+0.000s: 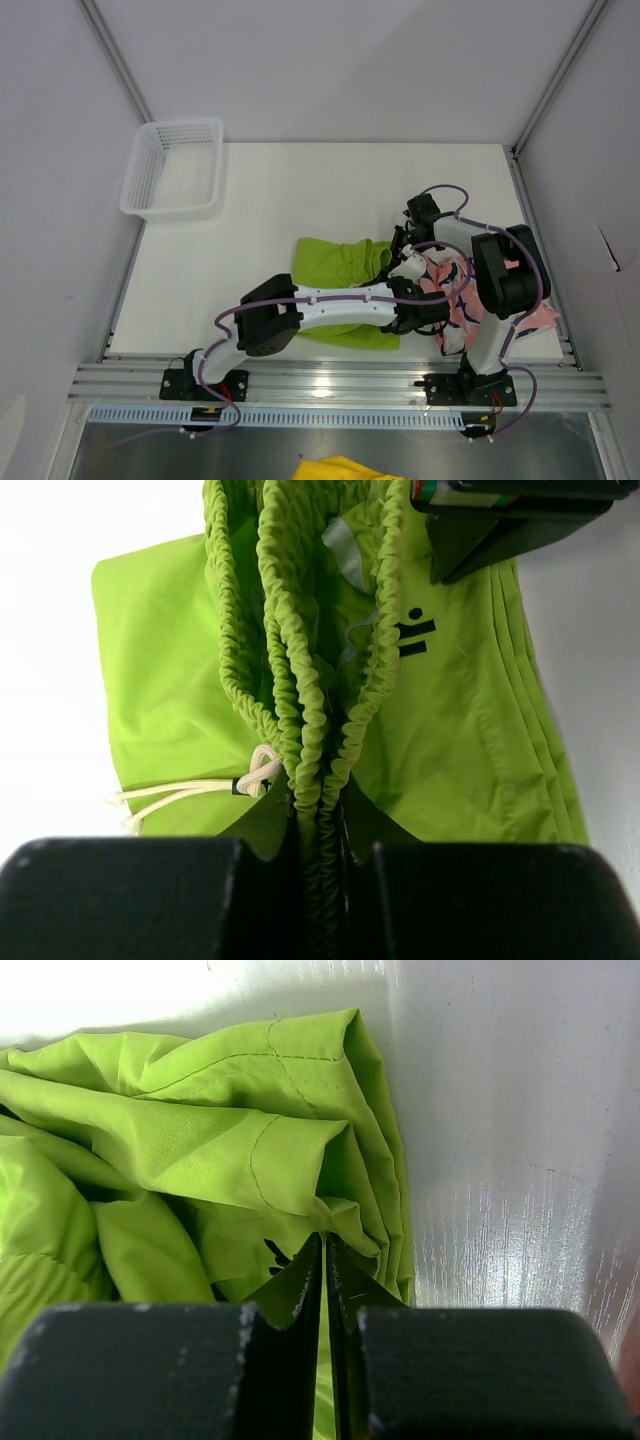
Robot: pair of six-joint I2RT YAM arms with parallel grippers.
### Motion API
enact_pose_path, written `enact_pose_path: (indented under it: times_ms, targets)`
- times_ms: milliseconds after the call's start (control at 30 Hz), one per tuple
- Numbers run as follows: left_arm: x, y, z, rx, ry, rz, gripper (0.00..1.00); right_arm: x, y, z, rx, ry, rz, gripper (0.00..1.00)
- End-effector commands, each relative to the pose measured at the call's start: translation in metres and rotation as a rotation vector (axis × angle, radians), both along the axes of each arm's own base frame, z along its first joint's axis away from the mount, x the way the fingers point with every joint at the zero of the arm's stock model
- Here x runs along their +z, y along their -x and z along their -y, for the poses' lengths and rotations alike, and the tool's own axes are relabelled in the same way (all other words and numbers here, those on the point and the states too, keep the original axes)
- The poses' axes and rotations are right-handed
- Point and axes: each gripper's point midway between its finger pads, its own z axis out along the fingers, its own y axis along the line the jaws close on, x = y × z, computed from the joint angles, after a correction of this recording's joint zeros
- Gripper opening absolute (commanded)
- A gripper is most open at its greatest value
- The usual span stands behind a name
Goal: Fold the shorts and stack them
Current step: Fold the shorts
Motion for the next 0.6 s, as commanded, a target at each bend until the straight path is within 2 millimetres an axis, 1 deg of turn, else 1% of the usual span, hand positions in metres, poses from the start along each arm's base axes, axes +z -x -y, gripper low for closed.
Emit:
enact_pose_path:
  times_ms: [0,100,133,200,233,267,300,333,367,400,467,500,533,567]
  targets:
    - [0.014,-0.002,0.009,-0.013,0.043,0.002,0.01,-0.008,0.002,0.002,0.011,0.025,0.001,0.06]
    - [0.011,-0.001,0.011,-0.020,0.047,-0.009,0.07,-0.007,0.001,0.002,0.008,0.024,0.003,0.06]
    - [0.008,0.000,0.012,-0.022,0.051,-0.016,0.12,-0.006,0.001,0.002,0.007,0.022,0.005,0.06]
    - [0.007,0.000,0.018,-0.030,0.073,-0.024,0.18,-0.003,-0.001,0.002,0.004,0.017,0.010,0.06]
    - [0.002,0.003,0.018,-0.039,0.074,-0.043,0.31,-0.002,-0.002,0.002,0.002,0.016,0.012,0.06]
    - [0.002,0.003,0.020,-0.049,0.080,-0.048,0.41,0.001,-0.004,0.002,0.002,0.015,0.019,0.06]
    - [0.005,0.003,0.024,-0.055,0.103,-0.052,0.48,0.003,-0.004,0.001,0.003,0.009,0.025,0.06]
    - [0.006,0.004,0.025,-0.062,0.107,-0.060,0.66,0.004,-0.005,0.002,-0.002,0.008,0.025,0.06]
    - [0.007,0.004,0.026,-0.061,0.118,-0.068,0.74,0.006,-0.006,0.002,-0.004,0.006,0.030,0.06]
    - [0.015,0.003,0.027,-0.063,0.140,-0.065,0.79,0.009,-0.007,0.002,-0.002,0.004,0.034,0.06]
    - [0.022,0.003,0.025,-0.062,0.156,-0.065,0.88,0.012,-0.009,0.003,-0.007,-0.001,0.038,0.06]
    - [0.028,0.003,0.025,-0.063,0.172,-0.060,0.89,0.013,-0.010,0.004,-0.009,-0.003,0.041,0.06]
    - [0.041,0.003,0.024,-0.064,0.206,-0.052,0.91,0.015,-0.012,0.005,-0.012,-0.006,0.045,0.06]
    - [0.041,0.005,0.017,-0.067,0.198,-0.055,0.91,0.017,-0.012,0.005,-0.010,-0.008,0.047,0.06]
